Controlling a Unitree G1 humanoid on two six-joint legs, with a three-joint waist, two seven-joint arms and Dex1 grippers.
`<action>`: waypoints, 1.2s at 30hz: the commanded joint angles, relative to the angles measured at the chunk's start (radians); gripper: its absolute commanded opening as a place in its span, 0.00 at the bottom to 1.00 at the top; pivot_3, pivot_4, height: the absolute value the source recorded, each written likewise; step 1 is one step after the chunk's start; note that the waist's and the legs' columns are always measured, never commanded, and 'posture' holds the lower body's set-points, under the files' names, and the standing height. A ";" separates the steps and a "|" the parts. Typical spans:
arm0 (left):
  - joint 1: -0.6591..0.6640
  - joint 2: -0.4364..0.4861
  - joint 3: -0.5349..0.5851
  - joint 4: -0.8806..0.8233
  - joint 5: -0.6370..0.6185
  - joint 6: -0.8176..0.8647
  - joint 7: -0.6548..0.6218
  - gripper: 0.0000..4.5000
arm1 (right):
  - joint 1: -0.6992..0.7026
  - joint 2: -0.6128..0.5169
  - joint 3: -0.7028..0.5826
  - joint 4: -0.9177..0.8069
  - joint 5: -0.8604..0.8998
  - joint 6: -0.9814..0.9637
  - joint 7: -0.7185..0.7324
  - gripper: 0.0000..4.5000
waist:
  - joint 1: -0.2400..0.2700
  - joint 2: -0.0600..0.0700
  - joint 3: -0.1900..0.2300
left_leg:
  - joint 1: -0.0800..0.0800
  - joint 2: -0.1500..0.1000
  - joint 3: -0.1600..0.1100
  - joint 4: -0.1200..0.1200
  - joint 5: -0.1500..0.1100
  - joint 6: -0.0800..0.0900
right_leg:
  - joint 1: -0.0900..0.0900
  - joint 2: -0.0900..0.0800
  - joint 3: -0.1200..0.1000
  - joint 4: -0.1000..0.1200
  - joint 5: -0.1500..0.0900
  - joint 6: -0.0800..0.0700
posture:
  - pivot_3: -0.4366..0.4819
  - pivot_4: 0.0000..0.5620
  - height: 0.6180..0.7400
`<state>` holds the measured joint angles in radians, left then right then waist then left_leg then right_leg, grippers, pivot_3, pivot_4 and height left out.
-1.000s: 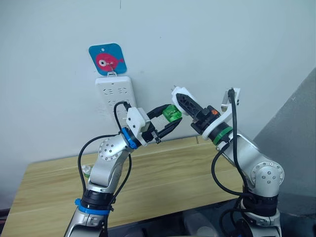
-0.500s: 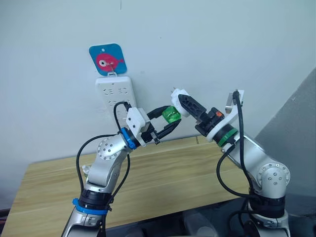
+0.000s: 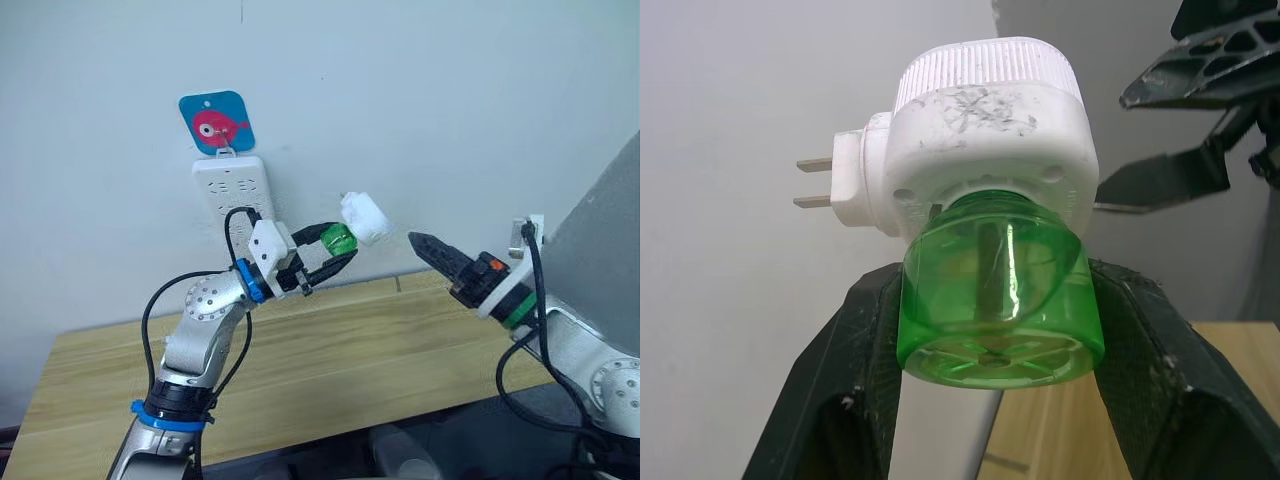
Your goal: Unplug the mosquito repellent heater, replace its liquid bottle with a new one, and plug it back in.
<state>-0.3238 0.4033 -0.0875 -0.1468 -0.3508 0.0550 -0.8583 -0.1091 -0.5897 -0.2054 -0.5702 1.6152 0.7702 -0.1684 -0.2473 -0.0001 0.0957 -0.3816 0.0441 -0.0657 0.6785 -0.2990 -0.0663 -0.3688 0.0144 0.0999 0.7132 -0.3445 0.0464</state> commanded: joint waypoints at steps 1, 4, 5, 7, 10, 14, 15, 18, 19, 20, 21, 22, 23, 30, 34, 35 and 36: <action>0.003 0.045 0.010 0.000 -0.011 -0.063 -0.089 0.50 | 0.011 -0.100 -0.070 0.020 0.060 0.047 0.115 1.00 | 0.000 0.000 0.000 | 0.000 0.000 0.000 0.000 0.000 0.000 | 0.000 0.000 0.000 0.000 0.000 0.000 | 0.20 0.09 1.00; 0.015 0.087 -0.001 0.029 -0.001 -0.131 -0.177 0.50 | -0.012 -0.204 -0.075 0.073 0.047 0.111 0.227 1.00 | 0.001 -0.001 0.001 | 0.000 0.000 0.001 0.000 0.000 0.000 | 0.000 0.000 0.000 -0.001 0.000 0.000 | 0.20 0.12 1.00; 0.020 0.098 -0.005 0.037 0.002 -0.154 -0.202 0.50 | -0.025 -0.234 -0.067 0.094 0.046 0.135 0.262 1.00 | 0.001 -0.001 0.001 | 0.000 0.000 0.002 0.000 0.000 0.000 | 0.000 0.000 0.001 -0.001 0.000 0.000 | 0.20 0.12 1.00; 0.028 0.112 -0.008 0.046 0.004 -0.183 -0.232 0.50 | -0.045 -0.275 -0.052 0.120 0.050 0.170 0.316 1.00 | 0.002 -0.002 0.002 | 0.001 0.001 0.002 0.000 0.000 0.000 | 0.000 0.000 0.001 -0.001 0.000 0.000 | 0.21 0.13 1.00; 0.052 0.132 -0.016 0.045 0.011 -0.240 -0.281 0.50 | -0.094 -0.325 0.003 0.164 0.069 0.252 0.361 1.00 | 0.006 -0.004 0.005 | 0.001 0.001 0.002 0.000 0.000 0.000 | 0.000 0.001 0.002 -0.001 0.000 0.000 | 0.23 0.16 1.00; 0.088 0.154 -0.018 0.032 0.014 -0.294 -0.319 0.50 | -0.156 -0.352 0.082 0.207 0.126 0.340 0.394 1.00 | 0.018 -0.006 0.014 | 0.000 0.001 0.003 0.000 0.000 0.000 | 0.000 0.001 0.003 -0.002 0.000 0.000 | 0.25 0.18 1.00; 0.100 0.159 -0.017 0.027 0.014 -0.303 -0.324 0.50 | -0.173 -0.351 0.104 0.219 0.144 0.356 0.393 1.00 | 0.023 -0.006 0.016 | 0.000 0.001 0.003 0.000 0.000 0.000 | 0.000 0.001 0.003 -0.002 0.000 0.000 | 0.26 0.20 1.00; 0.132 0.176 -0.019 0.012 0.015 -0.330 -0.340 0.50 | -0.219 -0.339 0.166 0.251 0.191 0.394 0.383 1.00 | 0.038 -0.007 0.024 | 0.000 0.001 0.003 -0.001 0.000 0.000 | 0.000 0.001 0.003 -0.002 0.000 0.000 | 0.28 0.22 1.00; 0.138 0.179 -0.018 0.009 0.014 -0.334 -0.340 0.50 | -0.230 -0.333 0.181 0.258 0.204 0.398 0.376 1.00 | 0.047 -0.007 0.029 | 0.000 0.002 0.003 -0.001 0.000 0.000 | 0.000 0.001 0.003 -0.003 0.000 0.000 | 0.28 0.22 1.00; 0.144 0.183 -0.018 0.004 0.015 -0.342 -0.342 0.50 | -0.241 -0.325 0.199 0.262 0.216 0.399 0.365 1.00 | 0.053 -0.008 0.033 | 0.000 0.002 0.003 -0.001 0.000 0.000 | 0.000 0.001 0.003 -0.002 0.000 0.000 | 0.29 0.23 1.00; 0.150 0.185 -0.018 -0.001 0.016 -0.344 -0.341 0.50 | -0.250 -0.315 0.216 0.268 0.227 0.398 0.350 1.00 | 0.056 -0.009 0.035 | 0.000 0.002 0.003 -0.001 0.000 0.000 | 0.000 0.001 0.003 -0.002 0.000 0.000 | 0.29 0.23 1.00; 0.154 0.186 -0.019 -0.003 0.017 -0.349 -0.340 0.50 | -0.257 -0.307 0.230 0.272 0.236 0.397 0.338 1.00 | 0.059 -0.009 0.037 | -0.001 0.002 0.003 -0.001 0.000 0.000 | -0.001 0.001 0.002 -0.002 0.000 0.000 | 0.29 0.23 1.00; 0.156 0.187 -0.022 -0.005 0.021 -0.358 -0.340 0.50 | -0.263 -0.300 0.243 0.276 0.245 0.396 0.326 1.00 | 0.062 -0.009 0.038 | -0.001 0.002 0.003 -0.001 0.000 0.000 | -0.001 0.001 0.002 -0.003 0.000 0.000 | 0.29 0.23 1.00; 0.165 0.188 -0.033 -0.011 0.025 -0.385 -0.342 0.50 | -0.293 -0.246 0.307 0.278 0.282 0.385 0.265 1.00 | 0.084 -0.008 0.044 | -0.002 0.002 0.002 -0.001 0.000 0.001 | -0.001 0.000 0.001 -0.004 0.000 0.000 | 0.30 0.23 1.00; 0.160 0.185 -0.038 -0.006 0.026 -0.387 -0.342 0.50 | -0.303 -0.214 0.328 0.269 0.296 0.377 0.249 1.00 | 0.084 -0.008 0.045 | -0.002 0.002 0.002 -0.001 0.000 0.001 | -0.001 0.000 0.001 -0.004 0.000 0.000 | 0.30 0.23 1.00; 0.158 0.184 -0.040 -0.003 0.026 -0.389 -0.344 0.50 | -0.306 -0.204 0.333 0.268 0.299 0.375 0.246 1.00 | 0.084 -0.008 0.046 | -0.002 0.002 0.002 -0.001 0.000 0.001 | -0.001 0.001 0.001 -0.004 0.000 0.000 | 0.30 0.23 1.00; 0.157 0.184 -0.041 -0.002 0.025 -0.390 -0.345 0.50 | -0.308 -0.197 0.337 0.266 0.299 0.373 0.244 1.00 | 0.084 -0.008 0.046 | -0.002 0.002 0.002 -0.001 0.000 0.001 | -0.002 0.001 0.001 -0.004 0.000 0.000 | 0.30 0.23 1.00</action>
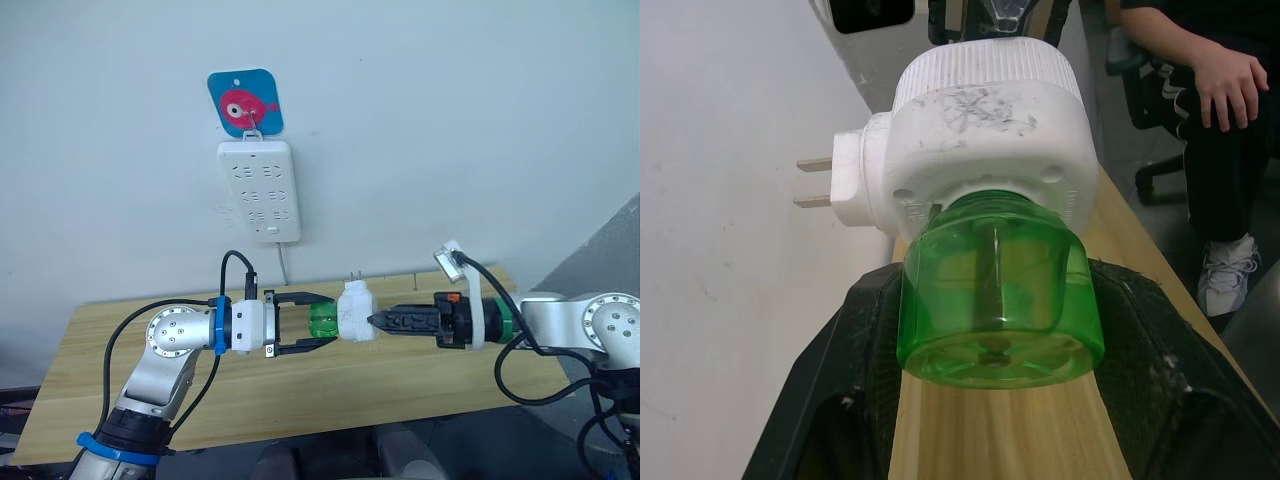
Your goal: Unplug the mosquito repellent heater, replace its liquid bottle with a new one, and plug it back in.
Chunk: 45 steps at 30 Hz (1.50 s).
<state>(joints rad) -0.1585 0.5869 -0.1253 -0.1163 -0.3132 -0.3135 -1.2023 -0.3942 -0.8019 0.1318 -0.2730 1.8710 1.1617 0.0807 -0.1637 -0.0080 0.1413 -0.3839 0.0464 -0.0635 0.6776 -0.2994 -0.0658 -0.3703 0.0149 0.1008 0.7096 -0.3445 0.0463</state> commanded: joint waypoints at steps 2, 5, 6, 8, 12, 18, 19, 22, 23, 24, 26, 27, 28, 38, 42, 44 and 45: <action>-0.012 -0.001 -0.006 -0.030 -0.014 -0.024 -0.004 0.50 | -0.029 0.035 0.005 -0.029 0.044 -0.027 -0.008 1.00 | 0.000 0.000 0.000 | 0.000 0.000 0.000 0.000 0.000 0.000 | 0.000 0.000 0.000 0.000 0.000 0.000 | 0.29 0.23 1.00; -0.015 -0.002 -0.007 -0.030 -0.016 -0.026 -0.007 0.50 | -0.037 0.062 0.014 -0.023 0.041 -0.034 -0.016 1.00 | 0.000 0.000 0.001 | 0.000 0.000 0.000 0.000 0.000 0.000 | 0.000 0.000 0.000 0.000 0.000 0.000 | 0.29 0.23 1.00; -0.015 -0.003 -0.007 -0.029 -0.017 -0.026 -0.007 0.50 | -0.039 0.070 0.017 -0.022 0.037 -0.035 -0.016 1.00 | 0.000 0.000 0.001 | 0.000 0.000 0.000 0.000 0.000 0.000 | 0.000 0.000 0.000 0.000 0.000 0.000 | 0.29 0.23 1.00; -0.016 -0.003 -0.006 -0.029 -0.018 -0.028 -0.005 0.50 | -0.041 0.084 0.024 -0.020 0.033 -0.030 -0.015 1.00 | 0.000 0.000 0.001 | 0.000 0.000 0.000 0.000 0.000 0.000 | 0.000 0.000 0.000 0.000 0.000 0.000 | 0.29 0.23 1.00; -0.021 -0.003 -0.006 -0.026 -0.018 -0.032 -0.002 0.50 | -0.043 0.096 0.039 -0.021 0.026 -0.021 -0.005 1.00 | 0.000 0.000 0.002 | 0.000 0.000 0.000 0.000 0.000 0.000 | 0.000 0.000 0.000 0.000 0.000 0.000 | 0.30 0.22 1.00; -0.021 -0.005 -0.007 -0.027 -0.016 -0.035 0.001 0.50 | -0.052 0.122 0.046 -0.015 0.018 -0.026 -0.008 0.92 | 0.000 0.000 0.003 | -0.001 0.000 0.000 0.000 0.000 0.000 | -0.001 0.000 0.000 0.000 0.000 0.000 | 0.31 0.22 1.00; -0.020 -0.005 -0.007 -0.028 -0.016 -0.036 0.002 0.50 | -0.053 0.126 0.045 -0.014 0.018 -0.027 -0.008 0.86 | 0.000 0.000 0.004 | -0.001 0.000 0.000 0.000 0.000 0.000 | -0.001 0.000 0.000 -0.001 0.000 0.000 | 0.31 0.22 1.00; -0.019 -0.005 -0.007 -0.028 -0.018 -0.038 0.004 0.50 | -0.056 0.133 0.044 -0.014 0.018 -0.026 -0.006 0.67 | 0.000 0.001 0.005 | -0.001 0.000 0.000 0.000 0.000 0.000 | -0.001 0.000 0.000 -0.001 0.000 0.000 | 0.31 0.22 1.00; -0.019 -0.005 -0.007 -0.028 -0.018 -0.038 0.004 0.50 | -0.056 0.134 0.044 -0.015 0.018 -0.024 -0.006 0.67 | 0.000 0.001 0.005 | -0.001 0.000 0.000 0.000 0.000 0.000 | -0.001 0.000 0.000 -0.001 0.000 0.000 | 0.31 0.22 1.00; -0.019 -0.006 -0.007 -0.028 -0.019 -0.038 0.004 0.50 | -0.057 0.134 0.044 -0.016 0.018 -0.024 -0.006 0.67 | 0.000 0.001 0.005 | -0.001 0.000 0.000 0.000 0.000 0.000 | -0.002 0.000 0.000 -0.001 0.000 0.000 | 0.31 0.22 1.00; -0.018 -0.005 -0.008 -0.029 -0.020 -0.036 0.001 0.50 | -0.057 0.136 0.045 -0.018 0.018 -0.023 -0.007 0.67 | 0.000 0.001 0.006 | -0.002 0.000 0.000 0.000 0.000 0.000 | -0.002 0.000 0.000 -0.001 0.000 0.000 | 0.31 0.22 1.00; -0.018 -0.004 -0.009 -0.031 -0.023 -0.028 0.000 0.50 | -0.058 0.136 0.045 -0.020 0.016 -0.023 -0.006 0.67 | 0.000 0.001 0.006 | -0.002 0.000 0.000 0.000 0.000 0.000 | -0.002 0.000 0.000 -0.001 0.000 0.000 | 0.31 0.22 1.00; -0.018 0.002 -0.012 -0.036 -0.030 -0.007 -0.004 0.50 | -0.059 0.137 0.045 -0.022 0.012 -0.022 -0.003 0.67 | 0.000 0.001 0.006 | -0.002 0.000 0.000 0.000 0.000 0.000 | -0.002 0.000 -0.001 -0.001 0.000 0.000 | 0.31 0.22 1.00; -0.157 0.241 -0.052 -0.116 -0.368 0.932 -0.045 0.50 | -0.083 0.134 0.019 -0.106 -0.174 0.013 0.164 0.67 | -0.002 -0.001 0.013 | -0.004 0.000 -0.003 -0.001 0.000 0.000 | -0.003 0.001 -0.003 0.000 0.000 0.000 | 0.31 0.20 1.00; -0.227 0.238 -0.044 -0.097 -0.398 1.014 -0.065 0.50 | -0.083 0.139 0.012 -0.127 -0.223 0.011 0.221 0.67 | -0.002 -0.001 0.013 | -0.005 0.000 -0.004 -0.001 0.000 0.000 | -0.004 0.001 -0.004 -0.002 0.000 0.000 | 0.31 0.20 1.00; -0.232 0.224 -0.027 -0.087 -0.411 1.020 -0.073 0.50 | -0.081 0.143 0.009 -0.129 -0.234 0.010 0.234 0.67 | -0.001 -0.001 0.014 | -0.006 0.000 -0.004 -0.001 0.000 0.000 | -0.004 0.001 -0.004 -0.004 0.000 0.000 | 0.31 0.20 1.00; -0.229 0.219 -0.021 -0.083 -0.402 1.006 -0.074 0.50 | -0.079 0.145 0.008 -0.130 -0.239 0.009 0.238 0.67 | -0.002 -0.001 0.014 | -0.006 0.000 -0.004 -0.001 0.000 0.000 | -0.004 0.001 -0.004 -0.004 0.000 0.000 | 0.30 0.19 1.00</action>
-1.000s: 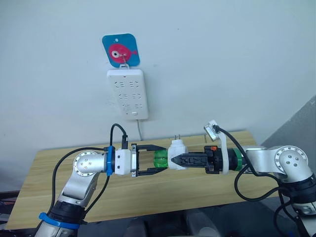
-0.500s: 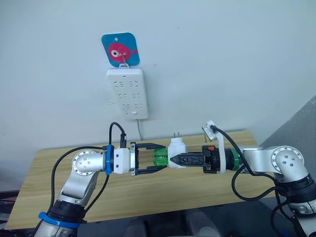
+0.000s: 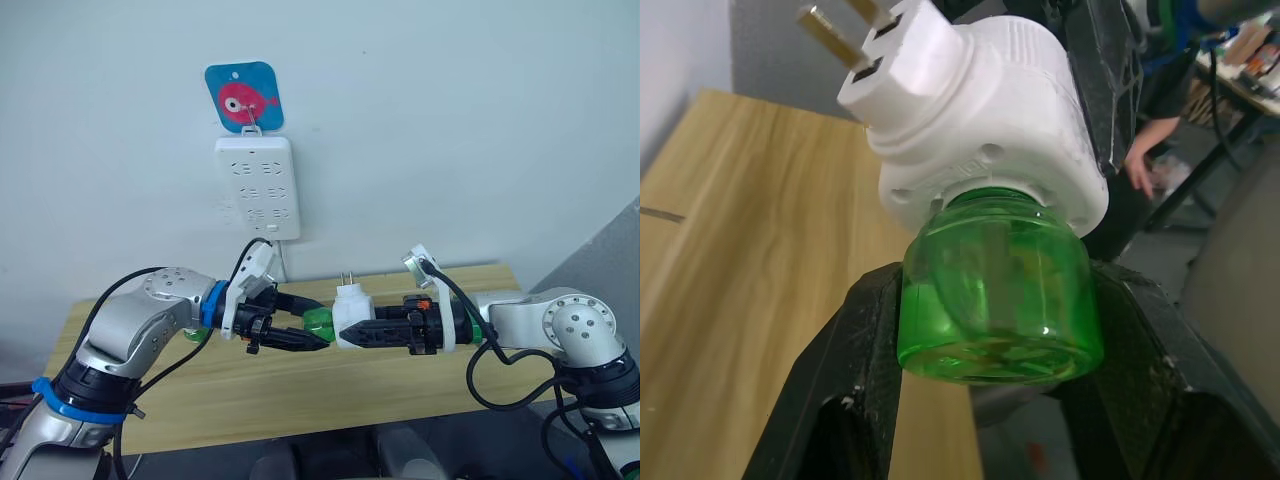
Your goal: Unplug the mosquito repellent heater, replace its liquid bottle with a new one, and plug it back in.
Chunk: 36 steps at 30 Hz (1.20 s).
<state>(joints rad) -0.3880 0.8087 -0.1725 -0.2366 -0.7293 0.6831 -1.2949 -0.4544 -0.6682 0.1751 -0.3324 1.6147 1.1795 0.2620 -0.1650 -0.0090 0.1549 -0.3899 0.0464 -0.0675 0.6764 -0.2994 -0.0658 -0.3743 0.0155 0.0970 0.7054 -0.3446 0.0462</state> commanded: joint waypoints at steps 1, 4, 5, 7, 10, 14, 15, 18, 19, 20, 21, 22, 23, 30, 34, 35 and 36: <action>0.007 -0.004 0.028 0.038 0.027 -0.012 0.009 0.58 | -0.016 0.012 -0.037 -0.071 0.015 -0.010 0.058 0.67 | -0.001 0.000 0.000 | 0.000 0.000 0.000 0.000 0.000 0.000 | 0.000 0.000 0.000 0.000 0.000 0.000 | 0.30 0.19 1.00; 0.035 -0.032 0.049 0.029 0.074 -0.112 0.025 0.80 | -0.008 0.015 -0.043 -0.070 0.014 -0.013 0.057 0.67 | -0.001 0.000 0.000 | -0.001 0.000 -0.001 0.000 0.000 0.000 | -0.001 0.000 0.000 0.000 0.000 0.000 | 0.30 0.19 1.00; 0.050 -0.046 0.058 0.024 0.106 -0.174 0.038 0.87 | -0.003 0.014 -0.048 -0.068 0.020 -0.014 0.053 0.67 | 0.001 0.000 0.000 | -0.002 0.000 -0.001 0.000 0.000 0.000 | -0.001 0.000 -0.001 0.000 0.000 0.000 | 0.30 0.19 1.00; 0.079 -0.062 0.073 0.013 0.162 -0.286 0.044 1.00 | 0.007 0.011 -0.058 -0.062 0.033 -0.015 0.040 0.67 | 0.002 0.000 0.000 | -0.002 0.000 -0.001 0.000 0.000 0.000 | -0.001 -0.001 -0.001 0.000 0.000 0.000 | 0.30 0.19 1.00; 0.148 -0.114 0.115 -0.015 0.255 -0.482 0.114 1.00 | 0.034 -0.001 -0.082 -0.052 0.070 -0.019 0.012 0.67 | 0.005 0.000 0.000 | -0.003 0.000 -0.001 0.000 0.000 0.000 | -0.001 -0.001 -0.001 -0.001 0.000 0.000 | 0.31 0.19 1.00; 0.258 -0.192 0.148 -0.061 0.346 -0.776 0.145 1.00 | 0.071 -0.017 -0.105 -0.043 0.136 -0.036 -0.041 0.67 | 0.008 0.000 0.000 | -0.003 0.000 0.000 0.000 0.000 0.000 | -0.001 -0.002 0.000 -0.002 0.000 -0.001 | 0.31 0.19 1.00; 0.268 -0.210 0.148 -0.058 0.364 -0.833 0.154 1.00 | 0.077 -0.019 -0.107 -0.041 0.150 -0.041 -0.055 0.67 | 0.010 0.000 0.000 | -0.004 0.000 -0.001 0.000 0.000 0.000 | -0.001 -0.002 0.000 -0.002 0.000 -0.001 | 0.31 0.19 1.00; 0.260 -0.255 0.135 -0.030 0.423 -0.978 0.182 1.00 | 0.086 -0.027 -0.109 -0.037 0.175 -0.051 -0.082 0.67 | 0.023 0.000 0.000 | -0.004 0.000 -0.001 0.001 0.000 0.000 | 0.000 -0.003 0.000 -0.002 0.001 -0.001 | 0.31 0.19 1.00; 0.254 -0.264 0.128 -0.018 0.443 -1.013 0.190 1.00 | 0.086 -0.029 -0.108 -0.036 0.179 -0.053 -0.087 0.67 | 0.025 0.000 0.000 | -0.004 0.000 -0.001 0.001 0.000 0.000 | 0.000 -0.002 0.000 -0.002 0.001 -0.001 | 0.31 0.19 1.00; 0.249 -0.273 0.119 -0.010 0.451 -1.040 0.191 1.00 | 0.085 -0.031 -0.106 -0.036 0.183 -0.056 -0.091 0.67 | 0.026 0.000 0.000 | -0.003 0.000 -0.001 0.002 0.000 0.000 | 0.000 -0.002 0.000 -0.002 0.002 -0.001 | 0.31 0.19 1.00; 0.244 -0.279 0.107 0.004 0.466 -1.071 0.193 1.00 | 0.084 -0.031 -0.104 -0.036 0.186 -0.058 -0.095 0.67 | 0.026 0.000 0.000 | -0.003 -0.001 -0.001 0.002 0.000 0.000 | 0.001 -0.002 -0.001 -0.002 0.002 -0.001 | 0.31 0.19 1.00; 0.238 -0.283 0.097 0.017 0.479 -1.096 0.193 1.00 | 0.083 -0.031 -0.102 -0.036 0.188 -0.059 -0.099 0.67 | 0.026 0.000 0.000 | -0.003 -0.001 -0.001 0.002 0.000 0.000 | 0.001 -0.002 -0.001 -0.002 0.002 0.000 | 0.31 0.19 1.00; 0.231 -0.285 0.089 0.029 0.486 -1.116 0.192 1.00 | 0.082 -0.032 -0.100 -0.037 0.189 -0.060 -0.101 0.67 | 0.026 0.000 0.000 | -0.003 -0.001 0.000 0.002 0.000 0.000 | 0.001 -0.002 -0.001 -0.002 0.002 0.000 | 0.30 0.19 1.00; 0.206 -0.265 0.059 0.066 0.470 -1.122 0.183 0.80 | 0.081 -0.034 -0.096 -0.044 0.195 -0.064 -0.111 0.67 | 0.023 0.000 0.000 | -0.003 0.000 0.000 0.001 0.000 0.000 | 0.000 -0.002 -0.001 -0.002 0.002 0.000 | 0.30 0.19 1.00; 0.196 -0.242 0.060 0.057 0.441 -1.082 0.175 0.52 | 0.081 -0.034 -0.094 -0.048 0.194 -0.068 -0.112 0.67 | 0.023 0.000 0.000 | -0.003 0.000 0.000 0.001 0.000 0.000 | 0.000 -0.002 -0.001 -0.002 0.002 0.000 | 0.30 0.20 1.00; 0.194 -0.238 0.060 0.055 0.436 -1.077 0.174 0.51 | 0.081 -0.034 -0.094 -0.049 0.194 -0.068 -0.112 0.67 | 0.023 0.000 0.000 | -0.003 0.000 0.000 0.002 0.000 0.000 | 0.000 -0.002 -0.001 -0.002 0.002 0.000 | 0.30 0.20 1.00; 0.185 -0.219 0.057 0.038 0.402 -1.020 0.157 0.51 | 0.078 -0.035 -0.093 -0.050 0.184 -0.067 -0.105 0.67 | 0.023 0.000 0.000 | -0.003 0.000 0.000 0.002 0.000 0.000 | 0.001 -0.002 -0.001 -0.002 0.002 0.000 | 0.31 0.20 1.00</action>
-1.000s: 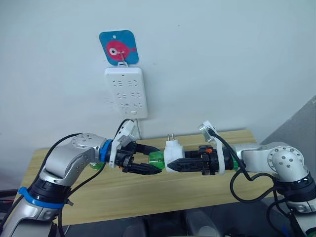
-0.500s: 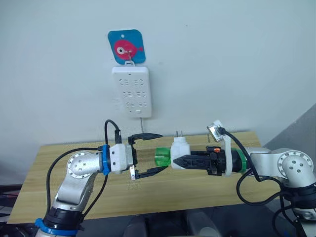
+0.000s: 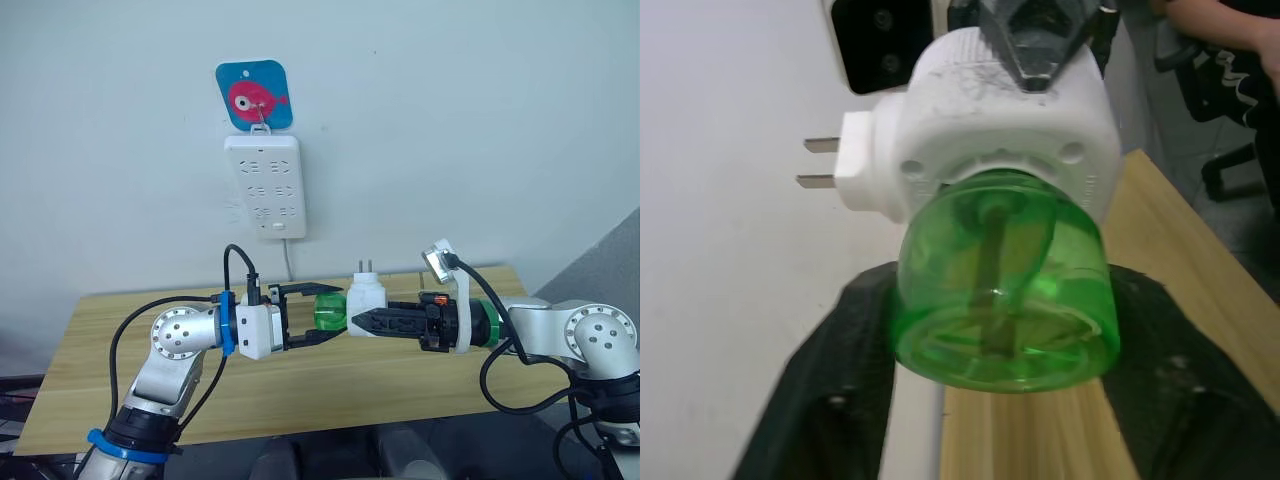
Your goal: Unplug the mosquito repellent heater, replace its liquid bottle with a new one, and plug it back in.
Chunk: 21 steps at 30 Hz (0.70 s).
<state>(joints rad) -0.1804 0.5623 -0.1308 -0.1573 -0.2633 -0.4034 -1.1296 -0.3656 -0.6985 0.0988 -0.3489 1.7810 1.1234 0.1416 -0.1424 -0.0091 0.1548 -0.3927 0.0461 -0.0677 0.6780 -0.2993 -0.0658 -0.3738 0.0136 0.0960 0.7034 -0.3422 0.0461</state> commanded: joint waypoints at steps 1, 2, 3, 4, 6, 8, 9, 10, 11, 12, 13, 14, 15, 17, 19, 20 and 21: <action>-0.029 0.041 0.012 -0.055 -0.089 0.110 -0.020 0.51 | -0.012 -0.005 -0.017 -0.035 0.011 -0.009 0.020 0.67 | 0.000 0.000 0.000 | 0.000 0.000 0.000 0.000 0.000 0.000 | 0.000 0.000 0.000 0.000 0.000 0.000 | 0.31 0.20 1.00; -0.038 0.077 0.002 -0.070 -0.112 0.207 -0.041 0.51 | -0.019 -0.009 -0.015 -0.040 -0.016 0.000 0.043 0.67 | 0.000 0.000 0.000 | 0.000 0.000 0.000 0.000 0.000 0.000 | 0.000 0.000 0.000 0.000 0.000 0.000 | 0.31 0.20 1.00; -0.046 0.111 -0.005 -0.086 -0.148 0.306 -0.060 0.51 | -0.025 -0.013 -0.012 -0.045 -0.044 0.007 0.061 0.67 | -0.001 0.000 0.000 | 0.000 0.000 0.000 0.000 0.000 0.000 | 0.000 0.000 0.000 0.000 0.000 0.000 | 0.31 0.20 1.00; -0.050 0.133 -0.010 -0.098 -0.171 0.370 -0.070 0.51 | -0.030 -0.016 -0.010 -0.048 -0.063 0.011 0.075 0.67 | -0.001 0.000 0.000 | 0.000 0.000 -0.001 0.000 0.000 0.000 | 0.000 0.000 -0.001 0.000 0.000 0.000 | 0.31 0.20 1.00; -0.061 0.166 -0.016 -0.121 -0.205 0.481 -0.070 0.51 | -0.038 -0.020 -0.005 -0.053 -0.105 0.019 0.105 0.67 | -0.001 0.000 0.000 | 0.000 0.000 -0.001 0.000 0.000 0.000 | 0.000 0.001 -0.001 0.000 0.000 0.000 | 0.31 0.20 1.00; -0.102 0.204 -0.025 -0.140 -0.275 0.676 -0.058 0.51 | -0.052 -0.028 0.005 -0.065 -0.175 0.024 0.157 0.67 | -0.001 0.000 0.000 | 0.000 0.000 -0.002 0.000 0.000 0.000 | 0.000 0.001 -0.001 0.000 0.000 0.000 | 0.31 0.20 1.00; -0.132 0.225 -0.032 -0.145 -0.327 0.801 -0.057 0.51 | -0.059 -0.031 0.010 -0.072 -0.213 0.024 0.187 0.67 | -0.002 0.000 0.000 | 0.000 0.000 -0.002 0.000 0.000 0.000 | 0.000 0.001 -0.001 0.000 0.000 0.000 | 0.31 0.20 1.00; -0.166 0.247 -0.039 -0.138 -0.374 0.905 -0.071 0.51 | -0.067 -0.032 0.015 -0.079 -0.250 0.021 0.217 0.67 | -0.002 0.000 0.000 | 0.000 0.000 -0.002 0.000 0.000 0.000 | 0.000 0.001 -0.002 0.000 0.000 0.000 | 0.31 0.20 1.00; -0.195 0.258 -0.041 -0.131 -0.412 0.990 -0.073 0.51 | -0.072 -0.033 0.018 -0.084 -0.280 0.019 0.244 0.67 | 0.000 0.000 0.000 | 0.000 0.000 -0.003 0.000 0.000 0.000 | 0.000 0.001 -0.002 0.001 0.000 0.000 | 0.31 0.20 1.00; -0.224 0.268 -0.038 -0.120 -0.462 1.086 -0.070 0.51 | -0.076 -0.033 0.020 -0.087 -0.304 0.017 0.268 0.67 | 0.000 0.000 0.000 | -0.001 0.000 -0.004 0.000 0.000 0.000 | 0.000 0.001 -0.004 0.001 0.000 0.000 | 0.31 0.20 1.00; -0.244 0.273 -0.039 -0.113 -0.479 1.129 -0.076 0.51 | -0.078 -0.032 0.020 -0.089 -0.322 0.017 0.287 0.67 | 0.000 0.000 0.000 | 0.000 0.000 -0.004 0.000 0.000 0.000 | 0.000 0.001 -0.004 0.001 0.000 0.000 | 0.31 0.20 1.00; -0.258 0.273 -0.035 -0.109 -0.501 1.171 -0.073 0.51 | -0.078 -0.031 0.018 -0.090 -0.332 0.017 0.301 0.67 | -0.001 0.000 0.000 | 0.000 0.000 -0.004 0.000 0.000 0.000 | 0.000 0.001 -0.004 0.001 0.000 0.000 | 0.30 0.20 1.00; -0.264 0.264 -0.021 -0.105 -0.517 1.200 -0.056 0.51 | -0.076 -0.029 0.015 -0.091 -0.340 0.018 0.314 0.67 | -0.002 0.000 0.000 | -0.001 0.000 -0.004 0.000 0.000 0.000 | 0.000 0.001 -0.004 0.000 0.000 0.000 | 0.30 0.20 1.00; -0.262 0.248 0.003 -0.102 -0.538 1.221 -0.038 0.51 | -0.073 -0.024 0.010 -0.092 -0.348 0.020 0.329 0.67 | -0.002 0.000 0.000 | -0.001 0.000 -0.004 0.000 0.000 0.000 | -0.001 0.001 -0.003 0.000 0.000 0.000 | 0.30 0.20 1.00; -0.249 0.234 0.018 -0.099 -0.531 1.205 -0.030 0.51 | -0.067 -0.019 0.004 -0.091 -0.345 0.023 0.332 0.67 | -0.002 0.000 0.000 | -0.001 0.000 -0.004 0.000 0.000 0.000 | -0.001 0.001 -0.003 0.000 0.000 0.000 | 0.30 0.20 1.00; -0.236 0.234 0.019 -0.106 -0.515 1.176 -0.045 0.58 | -0.063 -0.017 0.001 -0.091 -0.342 0.024 0.332 0.67 | -0.003 0.000 0.000 | -0.001 0.000 -0.004 0.000 0.000 0.000 | -0.001 0.001 -0.003 0.000 0.000 0.000 | 0.30 0.20 1.00; -0.220 0.227 0.025 -0.116 -0.501 1.145 -0.047 0.67 | -0.060 -0.013 -0.004 -0.089 -0.334 0.027 0.326 0.67 | -0.003 0.000 0.000 | -0.001 0.000 -0.004 0.000 0.000 0.000 | -0.001 0.001 -0.003 0.000 0.000 -0.001 | 0.30 0.20 1.00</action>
<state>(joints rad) -0.4116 0.7853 -0.1629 -0.2765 -0.7869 0.7841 -1.1975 -0.4348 -0.7093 0.1188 -0.4042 1.4327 1.1439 0.4581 -0.1451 -0.0093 0.1552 -0.3934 0.0462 -0.0722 0.6778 -0.2993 -0.0656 -0.3745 0.0149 0.0929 0.7034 -0.3426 0.0455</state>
